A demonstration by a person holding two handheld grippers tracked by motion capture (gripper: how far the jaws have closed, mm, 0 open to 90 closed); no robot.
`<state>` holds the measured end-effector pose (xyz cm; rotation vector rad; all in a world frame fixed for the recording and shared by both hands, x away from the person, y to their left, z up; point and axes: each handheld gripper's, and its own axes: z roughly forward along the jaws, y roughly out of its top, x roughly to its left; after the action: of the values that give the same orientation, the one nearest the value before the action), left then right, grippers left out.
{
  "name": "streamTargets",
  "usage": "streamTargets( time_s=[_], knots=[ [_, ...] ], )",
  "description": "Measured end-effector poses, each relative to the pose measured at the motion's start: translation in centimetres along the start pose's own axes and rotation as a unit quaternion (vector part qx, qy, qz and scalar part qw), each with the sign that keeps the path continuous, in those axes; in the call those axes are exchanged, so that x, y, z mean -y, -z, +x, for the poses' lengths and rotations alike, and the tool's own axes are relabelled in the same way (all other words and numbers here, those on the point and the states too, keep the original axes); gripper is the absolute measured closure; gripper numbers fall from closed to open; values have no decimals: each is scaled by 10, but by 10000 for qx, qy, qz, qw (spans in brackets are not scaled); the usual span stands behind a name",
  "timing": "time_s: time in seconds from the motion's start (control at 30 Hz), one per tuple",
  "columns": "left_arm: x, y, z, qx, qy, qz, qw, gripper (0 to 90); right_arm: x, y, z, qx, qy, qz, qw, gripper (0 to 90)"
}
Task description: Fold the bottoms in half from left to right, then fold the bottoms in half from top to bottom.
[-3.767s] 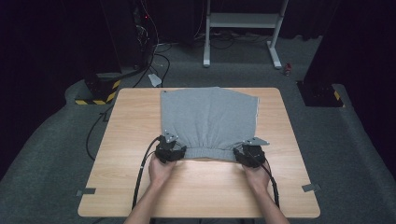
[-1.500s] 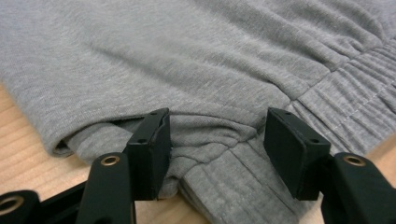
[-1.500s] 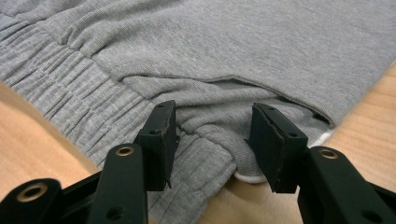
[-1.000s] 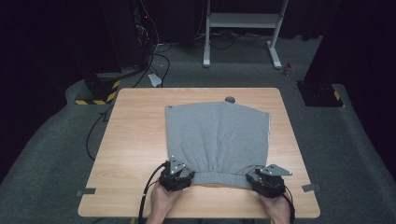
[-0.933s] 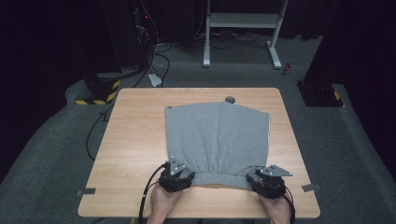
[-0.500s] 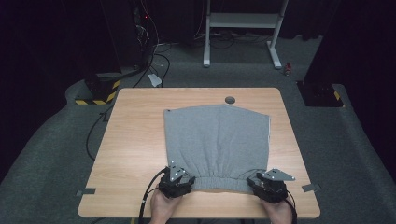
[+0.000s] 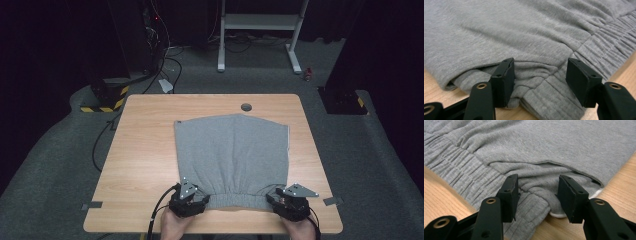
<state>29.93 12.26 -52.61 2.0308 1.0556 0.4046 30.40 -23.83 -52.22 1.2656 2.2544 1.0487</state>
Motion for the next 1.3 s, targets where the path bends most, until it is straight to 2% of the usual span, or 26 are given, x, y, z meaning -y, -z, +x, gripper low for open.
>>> streamTargets(
  time_s=[0.1, 0.17, 0.2, 0.27, 0.3, 0.33, 0.4, 0.43, 0.47, 0.57, 0.6, 0.67, 0.7, 0.73, 0.77, 0.8, 0.83, 0.87, 0.93, 1.03, 1.1, 1.13, 1.23, 1.27, 1.3],
  knots=[
    [0, 1, 1, 106, 47, 12, 9999, 394, -4, 1, -1, -37, -4, 130, 9999, 513],
    [-2, 2, 3, 202, 126, 53, 9997, 390, -7, 4, -2, -29, -6, 80, 10000, 511],
    [-5, 3, 6, 261, 193, 65, 9995, 387, -12, 8, -1, -15, -6, -67, 10000, 511],
    [-9, 3, 10, 267, 256, 31, 9993, 384, -15, 10, 0, -26, -31, -150, 9999, 511],
    [-11, 3, 12, 280, 308, 15, 9991, 376, -24, 11, 3, -86, 7, -275, 9996, 510],
    [-19, 3, 19, 275, 431, -3, 9987, 370, -28, 10, 7, -109, 65, -307, 9994, 511],
    [-23, 2, 23, 241, 446, -13, 9987, 369, -33, 8, 11, -142, 125, -319, 9993, 510],
    [-27, 0, 26, 190, 459, -5, 9988, 369, -41, 2, 19, -234, 267, -356, 9987, 511],
    [-30, -1, 30, 83, 456, 38, 9989, 369, -41, 2, 19, -234, 267, -356, 9987, 511],
    [-39, -7, 44, -186, 534, 130, 9983, 370, -51, -14, 34, -439, 409, -343, 9976, 509],
    [-40, -9, 47, -225, 557, 134, 9981, 370, -56, -26, 44, -589, 541, -299, 9964, 509],
    [-49, -14, 61, -459, 593, 155, 9971, 370, -62, -39, 57, -705, 651, -266, 9950, 510],
    [-49, -14, 61, -459, 593, 155, 9971, 371, -62, -39, 57, -705, 651, -266, 9950, 510],
    [-55, -19, 71, -613, 621, 229, 9959, 372, -68, -50, 71, -823, 772, -249, 9933, 510],
    [-55, -19, 71, -613, 621, 229, 9959, 372, -68, -50, 71, -823, 772, -249, 9933, 510],
    [-60, -22, 75, -685, 653, 236, 9952, 372, -73, -60, 85, -929, 902, -213, 9913, 510],
    [-65, -24, 81, -714, 663, 260, 9949, 372, -73, -60, 85, -929, 902, -213, 9913, 510],
    [-69, -27, 85, -770, 658, 257, 9945, 370, -76, -64, 93, -976, 975, -176, 9903, 509],
    [-79, -34, 96, -922, 631, 374, 9930, 371, -81, -72, 110, -1036, 1163, -103, 9877, 508],
    [-89, -41, 111, -1151, 607, 560, 9899, 368, -85, -78, 127, -1198, 1286, -126, 9844, 503],
    [-92, -43, 124, -1234, 783, 584, 9875, 369, -86, -84, 138, -1297, 1389, -87, 9817, 496],
    [-94, -45, 132, -1237, 954, 607, 9859, 368, -87, -86, 142, -1305, 1427, -50, 9811, 492],
    [-94, -46, 143, -1337, 1101, 510, 9836, 376, -87, -89, 156, -1462, 1527, 58, 9774, 470],
    [-96, -48, 146, -1340, 1164, 597, 9823, 370, -86, -89, 159, -1489, 1587, 56, 9760, 460],
    [-96, -51, 149, -1359, 1123, 702, 9818, 359, -85, -89, 166, -1589, 1644, 36, 9735, 450]
  ],
)
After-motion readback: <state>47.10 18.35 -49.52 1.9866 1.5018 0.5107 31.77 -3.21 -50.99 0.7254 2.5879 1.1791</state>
